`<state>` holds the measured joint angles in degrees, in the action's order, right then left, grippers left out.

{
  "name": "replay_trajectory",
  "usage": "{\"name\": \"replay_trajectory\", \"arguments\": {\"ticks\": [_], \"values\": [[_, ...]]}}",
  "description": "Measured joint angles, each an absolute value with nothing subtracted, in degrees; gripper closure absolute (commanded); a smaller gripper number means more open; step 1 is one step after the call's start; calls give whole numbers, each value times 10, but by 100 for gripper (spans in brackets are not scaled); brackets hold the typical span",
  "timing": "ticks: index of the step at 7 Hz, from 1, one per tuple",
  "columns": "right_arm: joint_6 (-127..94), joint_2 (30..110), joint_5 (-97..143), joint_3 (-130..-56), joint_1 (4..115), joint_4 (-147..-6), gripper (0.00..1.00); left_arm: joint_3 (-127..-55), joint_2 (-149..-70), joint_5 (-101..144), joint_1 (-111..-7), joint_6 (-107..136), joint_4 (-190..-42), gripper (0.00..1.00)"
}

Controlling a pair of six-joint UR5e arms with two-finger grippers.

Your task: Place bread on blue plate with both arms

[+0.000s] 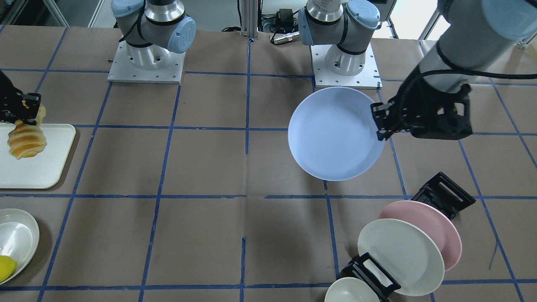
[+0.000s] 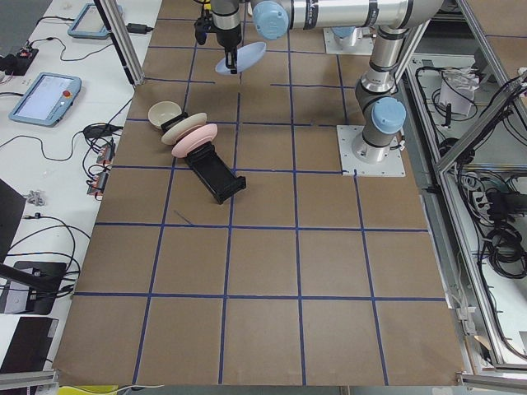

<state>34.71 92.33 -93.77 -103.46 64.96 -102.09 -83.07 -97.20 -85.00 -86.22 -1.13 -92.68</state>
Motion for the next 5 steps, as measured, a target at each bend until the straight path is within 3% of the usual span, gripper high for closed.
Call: {"name": "replay_trajectory", "arguments": {"ticks": [2,5], "values": [[239,963,-930,-1033,724,-972,98,-873,-976,-833,-937,120,-861,99],[70,974,-909,-1033,852,-947,98,-995,-977,-830,-1009,244,-682,97]]}}
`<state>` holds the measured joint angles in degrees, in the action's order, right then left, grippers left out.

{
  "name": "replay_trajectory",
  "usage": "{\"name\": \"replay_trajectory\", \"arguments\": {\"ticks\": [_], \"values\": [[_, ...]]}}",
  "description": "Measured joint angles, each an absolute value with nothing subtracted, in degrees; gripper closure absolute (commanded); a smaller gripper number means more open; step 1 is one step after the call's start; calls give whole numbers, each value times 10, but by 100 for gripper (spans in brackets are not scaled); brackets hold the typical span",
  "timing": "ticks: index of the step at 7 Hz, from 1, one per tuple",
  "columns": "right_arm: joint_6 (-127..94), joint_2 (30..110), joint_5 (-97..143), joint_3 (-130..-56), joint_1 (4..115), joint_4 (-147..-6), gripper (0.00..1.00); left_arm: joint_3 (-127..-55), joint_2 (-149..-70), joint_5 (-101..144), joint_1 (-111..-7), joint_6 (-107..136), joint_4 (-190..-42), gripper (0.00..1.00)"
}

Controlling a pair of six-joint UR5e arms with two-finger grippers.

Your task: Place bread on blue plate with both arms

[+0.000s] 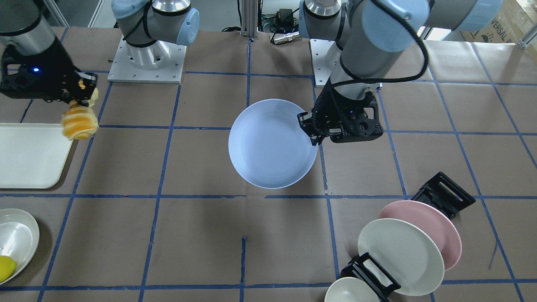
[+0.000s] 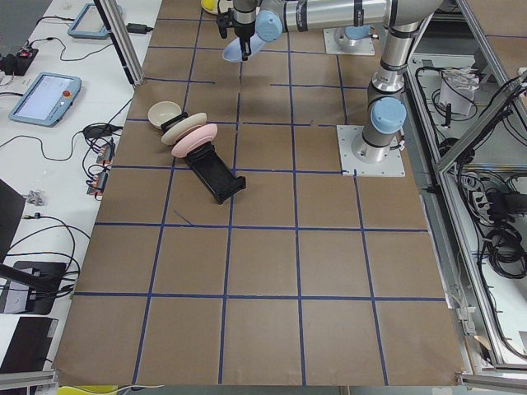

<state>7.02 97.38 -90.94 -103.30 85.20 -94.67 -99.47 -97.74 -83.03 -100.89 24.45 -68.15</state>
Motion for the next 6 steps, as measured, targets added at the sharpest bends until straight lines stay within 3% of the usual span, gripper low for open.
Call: {"name": "replay_trajectory", "arguments": {"ticks": [1,2,6], "values": [[41,972,-897,-1033,870,-946,98,-1034,-976,-830,-1019,270,-633,71],[28,969,-891,-1034,876,-946,98,-1065,-975,-831,-1024,284,-597,1],[-47,947,-886,-1037,916,-961,98,-1090,-973,-833,-1023,244,-566,0]]}}
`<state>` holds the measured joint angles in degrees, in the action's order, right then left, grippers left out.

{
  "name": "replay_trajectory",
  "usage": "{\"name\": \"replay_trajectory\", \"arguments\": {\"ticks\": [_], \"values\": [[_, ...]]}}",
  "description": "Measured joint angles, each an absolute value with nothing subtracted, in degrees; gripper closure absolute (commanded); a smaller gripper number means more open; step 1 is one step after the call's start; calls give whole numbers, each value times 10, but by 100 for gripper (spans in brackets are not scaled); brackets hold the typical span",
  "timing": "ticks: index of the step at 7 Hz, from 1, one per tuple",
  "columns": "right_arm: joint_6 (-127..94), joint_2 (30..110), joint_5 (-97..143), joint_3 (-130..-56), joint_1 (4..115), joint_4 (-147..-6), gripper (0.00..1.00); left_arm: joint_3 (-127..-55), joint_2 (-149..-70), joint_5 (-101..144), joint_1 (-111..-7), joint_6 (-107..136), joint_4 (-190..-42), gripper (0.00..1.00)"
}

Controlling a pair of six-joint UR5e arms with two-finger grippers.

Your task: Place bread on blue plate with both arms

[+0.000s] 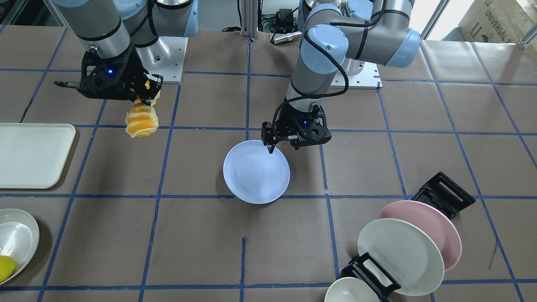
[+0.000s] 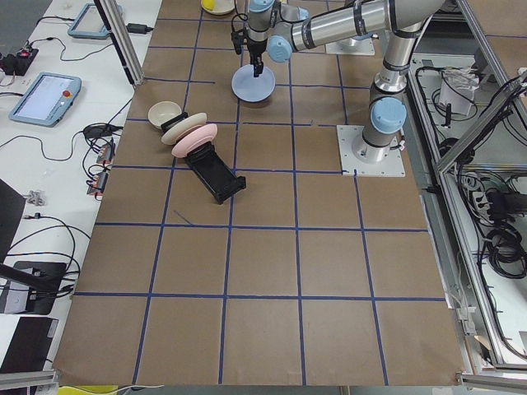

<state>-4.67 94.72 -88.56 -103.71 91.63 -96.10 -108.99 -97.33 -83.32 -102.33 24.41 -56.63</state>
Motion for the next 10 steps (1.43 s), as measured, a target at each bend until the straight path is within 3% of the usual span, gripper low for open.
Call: {"name": "replay_trajectory", "arguments": {"ticks": [2,4,7,10], "values": [[-110,890,-886,-1036,981,-1032,98,-1042,-968,-838,-936,30,-615,0],[-177,805,-885,-1034,1048,-1132,98,-935,-967,-838,-833,-67,-771,0],[-254,690,-884,-1016,1118,-1249,98,-779,-960,-878,-804,-85,-946,0],[-273,652,-885,-1011,1141,-1281,94,-758,-962,-883,-801,-86,-973,0]]}}
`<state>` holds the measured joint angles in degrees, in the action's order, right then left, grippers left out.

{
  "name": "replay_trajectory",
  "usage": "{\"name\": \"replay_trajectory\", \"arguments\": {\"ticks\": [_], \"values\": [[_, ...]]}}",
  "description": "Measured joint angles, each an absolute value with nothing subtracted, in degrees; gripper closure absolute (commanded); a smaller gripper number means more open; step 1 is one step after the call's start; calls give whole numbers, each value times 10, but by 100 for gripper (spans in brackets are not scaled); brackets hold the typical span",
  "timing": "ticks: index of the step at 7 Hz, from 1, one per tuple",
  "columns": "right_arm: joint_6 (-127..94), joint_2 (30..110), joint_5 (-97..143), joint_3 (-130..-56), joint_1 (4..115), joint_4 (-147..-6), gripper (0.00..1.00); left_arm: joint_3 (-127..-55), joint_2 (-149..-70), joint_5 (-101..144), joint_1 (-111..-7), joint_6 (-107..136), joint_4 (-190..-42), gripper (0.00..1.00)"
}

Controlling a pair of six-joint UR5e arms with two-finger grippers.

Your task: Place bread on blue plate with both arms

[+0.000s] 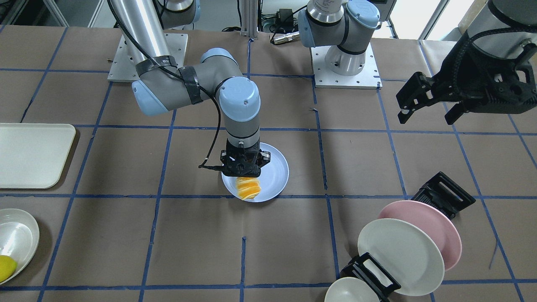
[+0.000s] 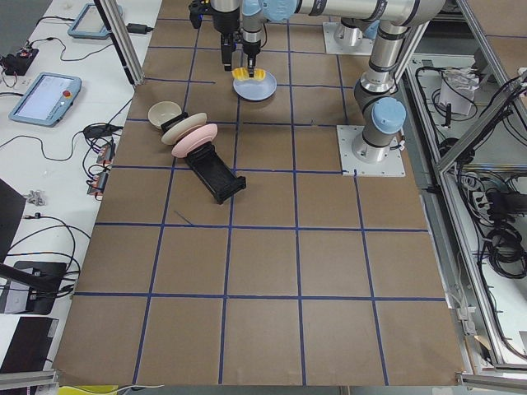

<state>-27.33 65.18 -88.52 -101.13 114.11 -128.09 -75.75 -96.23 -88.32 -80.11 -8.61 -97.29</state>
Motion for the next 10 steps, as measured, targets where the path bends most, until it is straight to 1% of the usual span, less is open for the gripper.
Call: {"name": "replay_trajectory", "arguments": {"ticks": [1,2,7,10], "values": [[-273,653,-886,-1013,1144,-1278,15,-759,-962,-885,-801,-86,-975,0],[-274,655,-885,-1013,1147,-1276,0,-763,-961,-886,-801,-86,-976,0],[-256,662,-884,-1006,1151,-1283,0,-779,-955,-884,-802,-86,-973,0],[-133,721,-893,-983,1079,-1276,0,-780,-954,-882,-802,-87,-974,0]]}}
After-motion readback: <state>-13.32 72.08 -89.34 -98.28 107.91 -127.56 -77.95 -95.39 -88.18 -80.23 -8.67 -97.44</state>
